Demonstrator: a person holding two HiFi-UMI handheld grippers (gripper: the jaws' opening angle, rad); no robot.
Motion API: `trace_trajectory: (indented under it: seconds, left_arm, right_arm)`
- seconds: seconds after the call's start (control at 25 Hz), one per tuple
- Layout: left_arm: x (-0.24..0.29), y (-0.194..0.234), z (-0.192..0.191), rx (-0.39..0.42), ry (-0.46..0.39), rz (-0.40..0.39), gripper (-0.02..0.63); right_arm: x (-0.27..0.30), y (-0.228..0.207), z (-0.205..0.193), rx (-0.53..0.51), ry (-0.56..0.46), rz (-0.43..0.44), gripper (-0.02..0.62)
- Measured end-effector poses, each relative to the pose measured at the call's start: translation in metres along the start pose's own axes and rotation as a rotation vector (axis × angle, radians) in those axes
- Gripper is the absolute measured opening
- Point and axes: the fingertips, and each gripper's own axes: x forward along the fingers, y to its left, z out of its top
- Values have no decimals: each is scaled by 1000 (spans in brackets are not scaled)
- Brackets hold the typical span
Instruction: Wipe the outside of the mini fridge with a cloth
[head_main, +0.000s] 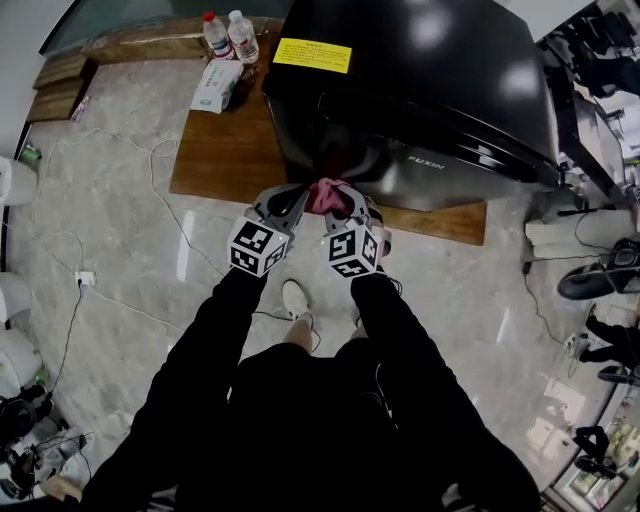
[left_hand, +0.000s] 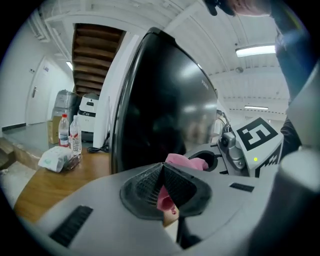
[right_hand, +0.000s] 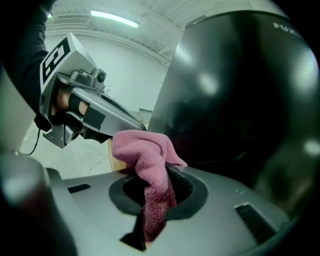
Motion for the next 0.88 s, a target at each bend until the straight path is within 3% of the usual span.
trace_trajectory:
  seconds: [0.48, 0.64, 0.88]
  left_arm:
    - [-5, -6, -52, -45, 100, 25, 6]
    - [-10, -7, -45, -49, 86, 36, 6]
    - [-20, -37, 14, -21, -11, 8, 6]
  right_arm:
    - [47, 37, -75, 25, 183, 99, 58]
    - [32, 32, -55, 43, 89, 123, 58]
    - [-50, 1, -7, 46, -65, 29, 58]
